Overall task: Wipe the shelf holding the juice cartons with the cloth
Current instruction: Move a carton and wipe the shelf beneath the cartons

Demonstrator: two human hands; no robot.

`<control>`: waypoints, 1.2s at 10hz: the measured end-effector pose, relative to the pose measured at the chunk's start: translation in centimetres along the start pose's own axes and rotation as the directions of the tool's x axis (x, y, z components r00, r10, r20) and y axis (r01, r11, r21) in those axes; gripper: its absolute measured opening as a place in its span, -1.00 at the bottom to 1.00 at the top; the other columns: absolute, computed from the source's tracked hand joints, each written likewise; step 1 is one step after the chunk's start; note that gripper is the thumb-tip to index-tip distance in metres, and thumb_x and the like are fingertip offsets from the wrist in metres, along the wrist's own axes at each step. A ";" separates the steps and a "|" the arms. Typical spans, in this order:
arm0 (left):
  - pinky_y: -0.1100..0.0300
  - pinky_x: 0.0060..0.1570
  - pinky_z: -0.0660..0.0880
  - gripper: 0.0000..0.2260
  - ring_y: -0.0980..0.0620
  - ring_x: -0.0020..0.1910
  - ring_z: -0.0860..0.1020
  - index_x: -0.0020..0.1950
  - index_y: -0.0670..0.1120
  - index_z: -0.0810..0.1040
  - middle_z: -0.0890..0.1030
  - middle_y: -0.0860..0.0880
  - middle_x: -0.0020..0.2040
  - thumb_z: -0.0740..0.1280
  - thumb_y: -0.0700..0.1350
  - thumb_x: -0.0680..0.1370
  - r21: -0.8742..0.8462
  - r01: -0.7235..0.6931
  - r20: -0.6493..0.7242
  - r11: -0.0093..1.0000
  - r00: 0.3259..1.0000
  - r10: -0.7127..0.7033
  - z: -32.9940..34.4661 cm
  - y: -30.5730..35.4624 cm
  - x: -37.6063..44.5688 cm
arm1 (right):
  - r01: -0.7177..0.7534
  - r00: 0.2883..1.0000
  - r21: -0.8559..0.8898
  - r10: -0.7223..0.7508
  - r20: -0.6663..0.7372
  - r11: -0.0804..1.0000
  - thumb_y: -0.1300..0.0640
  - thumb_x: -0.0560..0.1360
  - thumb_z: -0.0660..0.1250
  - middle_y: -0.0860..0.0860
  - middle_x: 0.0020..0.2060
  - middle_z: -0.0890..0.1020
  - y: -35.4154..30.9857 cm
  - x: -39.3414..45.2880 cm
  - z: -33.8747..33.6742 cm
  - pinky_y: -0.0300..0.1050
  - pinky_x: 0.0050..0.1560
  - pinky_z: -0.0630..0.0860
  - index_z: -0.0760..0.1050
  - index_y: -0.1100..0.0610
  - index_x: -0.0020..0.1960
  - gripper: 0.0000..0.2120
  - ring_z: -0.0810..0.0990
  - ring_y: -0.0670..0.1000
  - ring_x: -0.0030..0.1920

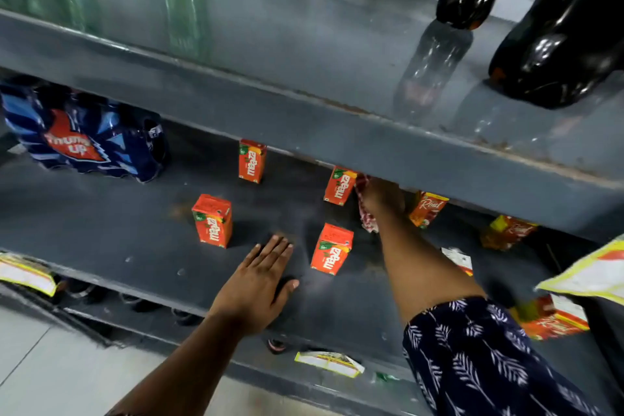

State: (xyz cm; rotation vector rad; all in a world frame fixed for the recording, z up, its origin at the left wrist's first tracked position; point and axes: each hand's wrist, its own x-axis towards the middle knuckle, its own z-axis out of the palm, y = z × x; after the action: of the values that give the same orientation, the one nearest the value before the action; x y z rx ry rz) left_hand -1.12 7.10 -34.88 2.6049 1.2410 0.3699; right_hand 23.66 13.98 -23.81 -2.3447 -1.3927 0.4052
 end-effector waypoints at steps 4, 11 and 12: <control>0.15 0.50 -0.19 -0.40 0.13 0.53 -0.19 0.55 -0.07 -0.05 -0.05 0.01 0.57 -0.07 0.20 0.59 -0.027 -0.015 -0.024 1.000 1.000 0.014 -0.3 0.2 -0.1 | -0.100 0.995 0.055 0.101 -0.014 0.993 -0.03 0.63 0.05 0.10 0.44 0.36 3.0 -0.4 4.2 -0.01 0.37 0.32 0.28 0.11 0.42 -0.59 0.36 0.13 0.40; 0.10 0.51 -0.16 -0.45 0.06 0.54 -0.10 0.54 -0.11 0.02 0.05 -0.07 0.57 0.00 0.12 0.62 -0.038 -0.023 -0.014 0.999 1.000 0.022 -0.5 0.5 -0.6 | -0.142 0.989 -0.147 0.132 -0.073 0.979 0.01 0.62 0.00 -0.04 0.60 -0.03 6.2 -18.4 7.0 0.04 0.52 0.02 -0.07 -0.01 0.59 -0.43 -0.09 0.04 0.59; 0.11 0.50 -0.18 -0.43 0.02 0.54 -0.09 0.54 -0.13 0.01 0.05 -0.09 0.57 -0.01 0.13 0.62 -0.026 -0.022 0.008 0.999 1.000 0.022 -0.7 0.7 -1.2 | -0.177 0.983 -0.122 0.170 -0.070 0.976 0.06 0.59 0.06 -0.08 0.59 0.03 6.3 -21.5 6.9 0.11 0.48 0.14 -0.01 -0.05 0.58 -0.41 -0.01 0.04 0.58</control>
State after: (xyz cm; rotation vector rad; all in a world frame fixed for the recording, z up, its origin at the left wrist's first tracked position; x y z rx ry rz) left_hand -1.51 5.81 -34.15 2.5975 1.1976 0.3771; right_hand 15.52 -6.53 -31.77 -2.5717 -1.2241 0.2991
